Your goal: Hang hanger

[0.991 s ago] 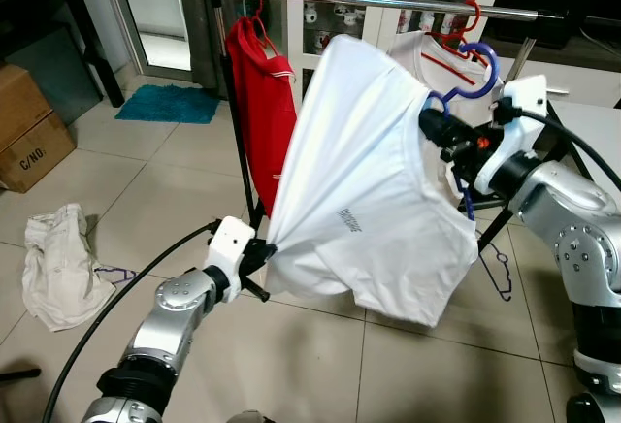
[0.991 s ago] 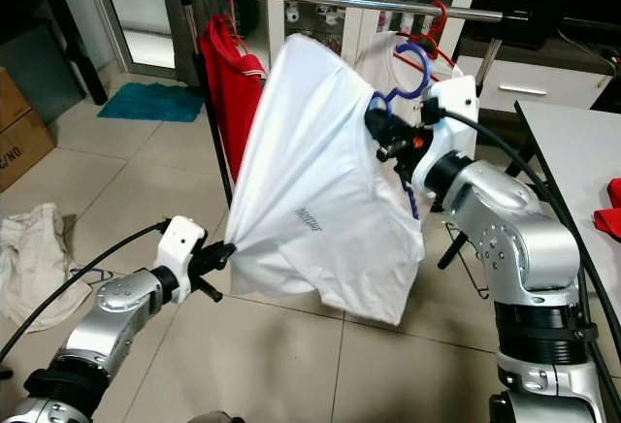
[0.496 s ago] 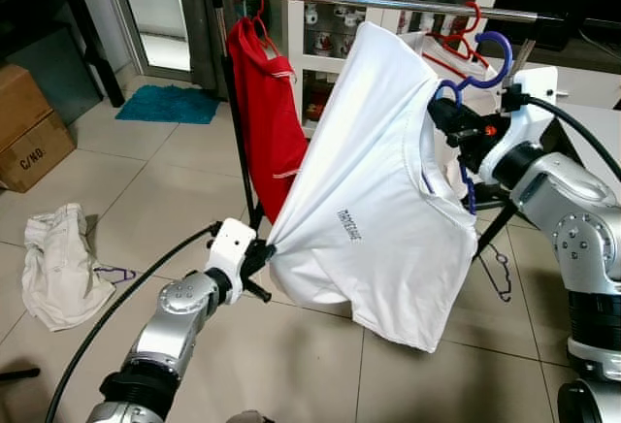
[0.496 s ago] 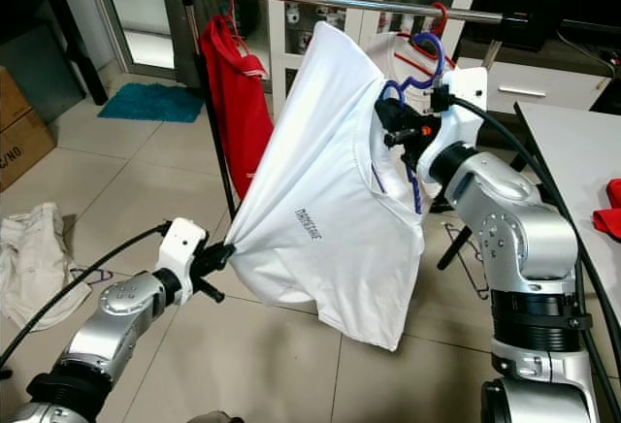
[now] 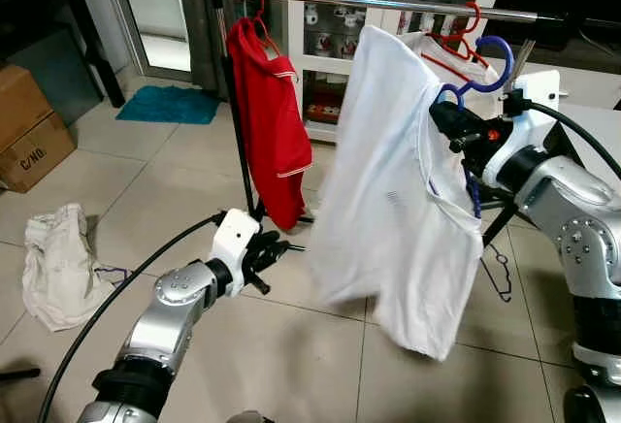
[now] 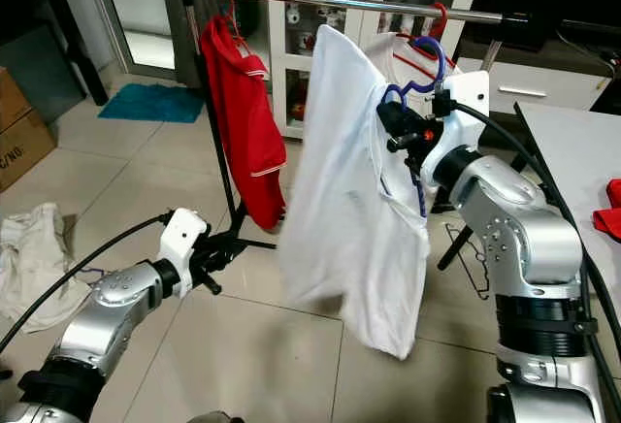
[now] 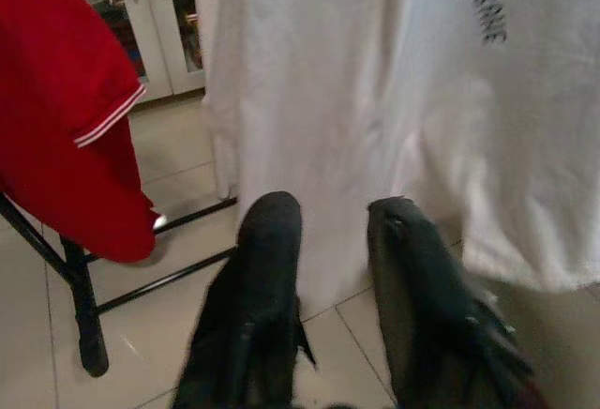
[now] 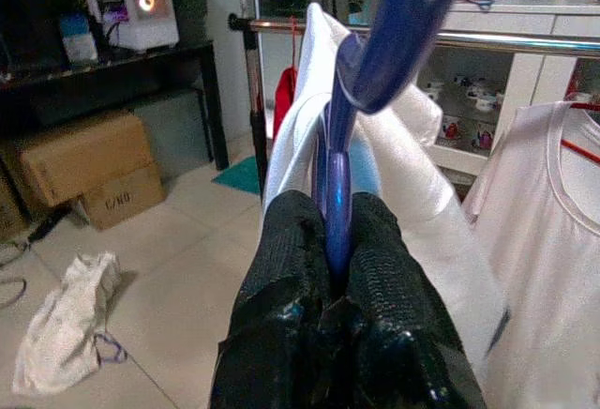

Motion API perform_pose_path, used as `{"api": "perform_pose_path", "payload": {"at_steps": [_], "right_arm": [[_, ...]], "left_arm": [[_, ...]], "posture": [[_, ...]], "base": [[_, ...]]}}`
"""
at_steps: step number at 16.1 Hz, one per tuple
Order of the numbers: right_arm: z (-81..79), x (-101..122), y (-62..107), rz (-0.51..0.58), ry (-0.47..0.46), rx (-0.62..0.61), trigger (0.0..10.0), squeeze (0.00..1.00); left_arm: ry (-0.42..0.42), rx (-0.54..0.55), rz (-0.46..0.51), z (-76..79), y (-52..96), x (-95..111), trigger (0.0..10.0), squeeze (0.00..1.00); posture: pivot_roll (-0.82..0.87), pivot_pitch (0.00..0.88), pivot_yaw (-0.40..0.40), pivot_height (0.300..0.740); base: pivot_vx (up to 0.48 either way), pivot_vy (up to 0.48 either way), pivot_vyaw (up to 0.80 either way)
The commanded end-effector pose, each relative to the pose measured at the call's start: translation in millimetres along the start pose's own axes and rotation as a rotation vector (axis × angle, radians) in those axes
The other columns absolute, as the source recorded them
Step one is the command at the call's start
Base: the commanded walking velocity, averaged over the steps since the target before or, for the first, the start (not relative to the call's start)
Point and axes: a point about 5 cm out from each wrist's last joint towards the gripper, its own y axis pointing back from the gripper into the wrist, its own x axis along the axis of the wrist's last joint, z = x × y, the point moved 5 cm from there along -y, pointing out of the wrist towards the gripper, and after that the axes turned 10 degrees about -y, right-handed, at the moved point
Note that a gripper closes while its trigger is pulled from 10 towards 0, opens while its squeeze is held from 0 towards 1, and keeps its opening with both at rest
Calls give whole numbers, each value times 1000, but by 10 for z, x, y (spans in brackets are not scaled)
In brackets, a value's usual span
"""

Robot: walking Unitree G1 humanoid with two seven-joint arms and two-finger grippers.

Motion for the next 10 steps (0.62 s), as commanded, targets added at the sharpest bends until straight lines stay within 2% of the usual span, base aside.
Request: {"api": "perform_pose_path", "payload": {"at_steps": [1,2,3,5,7,8,9,10], "right_arm": [[-95,46,27,-7,78,56,10000,0],[-154,-12,59,-50,118,107,10000,0],[-240,-118,134,-126,180,188,10000,0],[-297,-137,224,-152,164,255,10000,0],[-339,-102,268,-145,148,297,10000,0],[-406,-71,314,-145,140,349,10000,0],[-437,-72,323,-149,142,366,10000,0],[-475,-88,330,-157,146,385,10000,0]], "left_arm": [[-35,1,-8,-40,28,16,10000,1000],[-53,18,-1,-102,47,52,10000,1000],[-75,49,29,-233,92,162,10000,1000],[-129,112,118,-464,185,443,10000,1000],[-137,159,156,-590,222,585,10000,1000],[-135,183,213,-660,213,765,10000,1000],[-119,169,248,-632,179,851,10000,227],[-121,147,262,-580,135,898,10000,0]], "posture": [[-22,0,13,740],[-21,0,12,740],[-21,0,12,740],[-23,0,11,740],[-23,0,11,740],[-22,0,12,740],[-23,0,13,740],[-26,0,17,740]], "base": [[0,0,0],[0,0,0],[0,0,0],[0,0,0],[0,0,0],[0,0,0],[0,0,0],[0,0,0]]}}
